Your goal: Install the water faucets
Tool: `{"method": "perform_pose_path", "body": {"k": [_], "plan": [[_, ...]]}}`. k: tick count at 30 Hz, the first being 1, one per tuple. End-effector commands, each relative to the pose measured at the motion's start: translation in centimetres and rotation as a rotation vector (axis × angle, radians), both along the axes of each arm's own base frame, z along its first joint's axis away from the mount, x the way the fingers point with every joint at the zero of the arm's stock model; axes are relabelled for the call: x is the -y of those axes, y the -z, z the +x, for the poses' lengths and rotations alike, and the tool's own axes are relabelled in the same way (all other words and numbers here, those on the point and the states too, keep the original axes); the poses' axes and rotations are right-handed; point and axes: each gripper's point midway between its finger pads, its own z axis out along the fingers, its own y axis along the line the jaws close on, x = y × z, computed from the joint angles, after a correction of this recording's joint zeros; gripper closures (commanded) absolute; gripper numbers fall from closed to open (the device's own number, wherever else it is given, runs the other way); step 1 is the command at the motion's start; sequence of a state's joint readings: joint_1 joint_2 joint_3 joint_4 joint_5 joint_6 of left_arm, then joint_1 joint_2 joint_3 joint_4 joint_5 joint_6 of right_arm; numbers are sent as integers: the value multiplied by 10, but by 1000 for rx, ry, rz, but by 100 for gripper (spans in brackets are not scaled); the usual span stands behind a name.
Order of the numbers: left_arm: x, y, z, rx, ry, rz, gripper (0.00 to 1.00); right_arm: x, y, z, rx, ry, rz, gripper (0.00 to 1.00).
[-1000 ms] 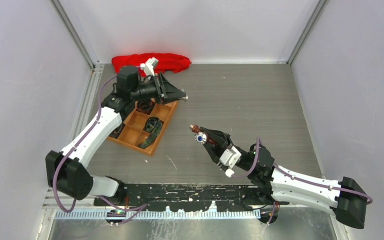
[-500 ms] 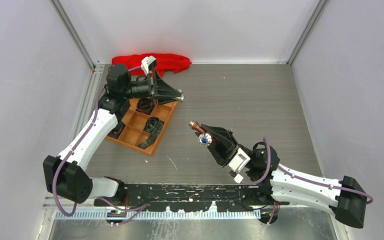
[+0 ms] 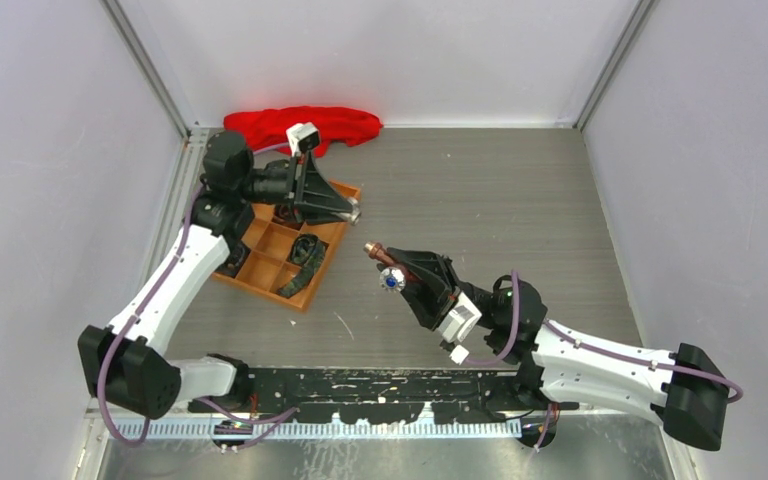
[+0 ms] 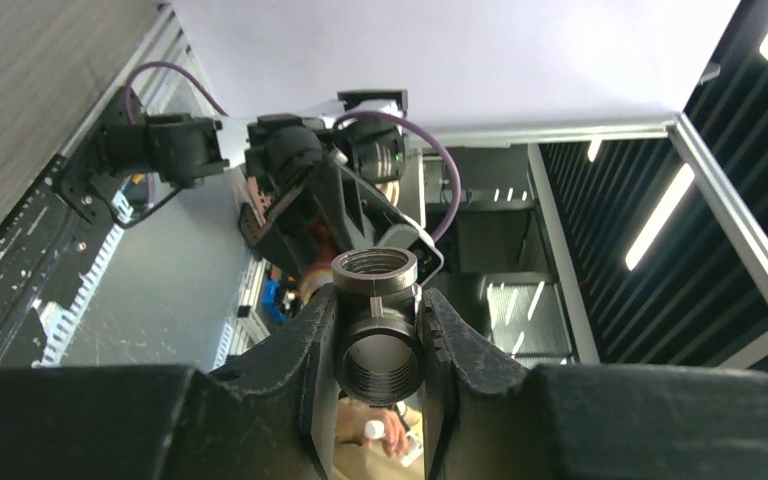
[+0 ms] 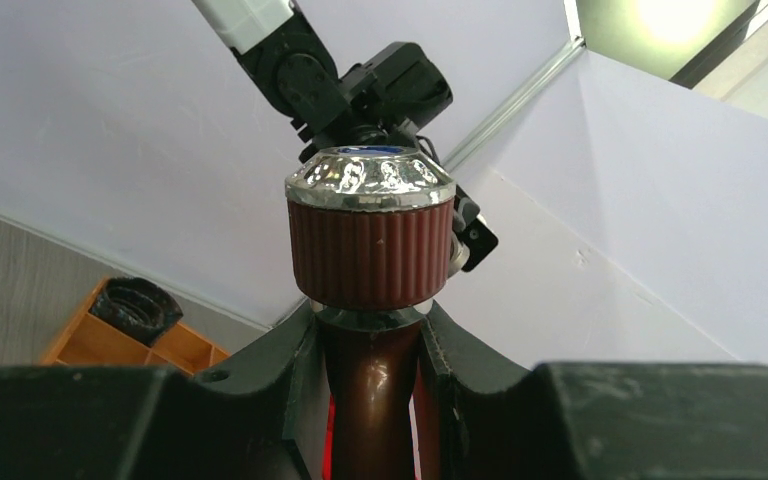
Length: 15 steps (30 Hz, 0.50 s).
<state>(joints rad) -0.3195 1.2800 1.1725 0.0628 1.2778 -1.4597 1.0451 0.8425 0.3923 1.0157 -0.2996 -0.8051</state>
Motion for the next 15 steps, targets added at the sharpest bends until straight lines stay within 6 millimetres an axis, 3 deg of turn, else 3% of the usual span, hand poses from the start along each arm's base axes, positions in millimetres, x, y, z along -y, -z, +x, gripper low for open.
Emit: {"method": "perform_pose_path", "body": {"k": [1, 15], "plan": [[-13, -26, -36, 100, 92, -38, 100, 5, -36, -6, 117, 22, 30, 100], [-18, -20, -54, 132, 152, -37, 100, -7, -38, -5, 222, 44, -32, 100]]}}
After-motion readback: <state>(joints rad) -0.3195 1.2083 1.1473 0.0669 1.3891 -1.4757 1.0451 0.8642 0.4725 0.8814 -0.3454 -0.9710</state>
